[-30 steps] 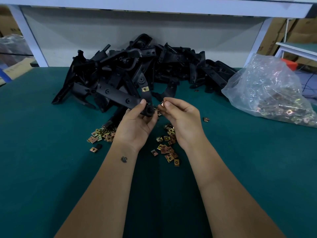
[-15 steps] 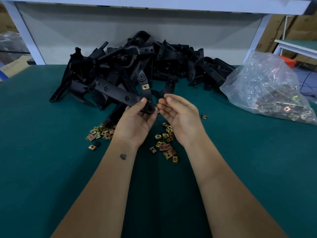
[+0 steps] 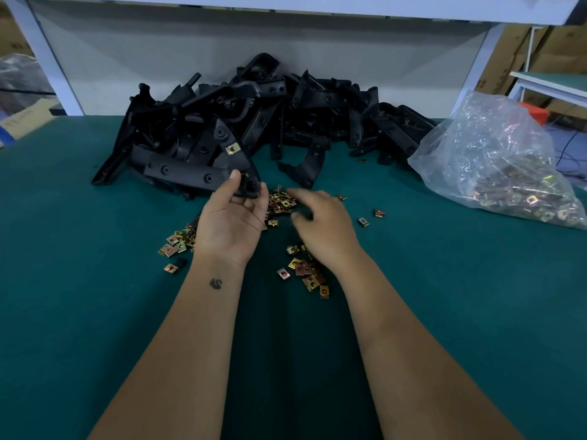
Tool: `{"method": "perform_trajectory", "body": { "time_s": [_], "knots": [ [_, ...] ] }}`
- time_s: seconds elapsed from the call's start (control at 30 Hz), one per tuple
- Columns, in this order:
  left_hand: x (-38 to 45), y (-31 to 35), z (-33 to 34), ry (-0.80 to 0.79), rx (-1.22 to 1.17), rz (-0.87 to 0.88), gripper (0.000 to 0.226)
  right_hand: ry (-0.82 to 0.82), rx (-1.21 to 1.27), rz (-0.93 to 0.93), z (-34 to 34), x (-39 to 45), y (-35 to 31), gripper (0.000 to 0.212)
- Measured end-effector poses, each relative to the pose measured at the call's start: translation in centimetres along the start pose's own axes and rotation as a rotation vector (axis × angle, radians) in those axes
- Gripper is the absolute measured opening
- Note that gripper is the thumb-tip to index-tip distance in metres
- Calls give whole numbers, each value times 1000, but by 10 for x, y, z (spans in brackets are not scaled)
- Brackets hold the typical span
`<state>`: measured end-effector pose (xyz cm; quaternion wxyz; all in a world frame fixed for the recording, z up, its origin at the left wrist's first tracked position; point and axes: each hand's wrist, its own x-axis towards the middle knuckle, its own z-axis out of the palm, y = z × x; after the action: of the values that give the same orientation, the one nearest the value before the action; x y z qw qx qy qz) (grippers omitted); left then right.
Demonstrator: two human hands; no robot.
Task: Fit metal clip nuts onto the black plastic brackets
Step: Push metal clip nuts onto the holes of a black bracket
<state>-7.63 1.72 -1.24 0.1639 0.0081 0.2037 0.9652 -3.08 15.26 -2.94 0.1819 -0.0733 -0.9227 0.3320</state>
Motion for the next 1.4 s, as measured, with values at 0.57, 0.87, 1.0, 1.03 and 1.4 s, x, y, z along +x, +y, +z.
{"method": "perform_trajectory", "body": {
  "time_s": [0.57, 0.87, 1.0, 1.03, 1.4],
  "knots": [
    [5, -10, -2, 14, 89, -35, 11, 235, 552, 81, -6, 4, -7, 29],
    [2, -15, -1, -89, 163, -115, 18, 187, 1017, 179, -8, 4, -13, 16],
    [0, -14, -2, -144, 189, -141, 44, 145, 1139, 201, -9, 3, -15, 14],
    [1, -14, -2, -155, 201, -146, 46, 140, 1158, 210, -10, 3, -16, 14],
    [0, -13, -1, -198, 231, -144, 48, 47, 1249, 194, -16, 1, -17, 16]
  ]
}}
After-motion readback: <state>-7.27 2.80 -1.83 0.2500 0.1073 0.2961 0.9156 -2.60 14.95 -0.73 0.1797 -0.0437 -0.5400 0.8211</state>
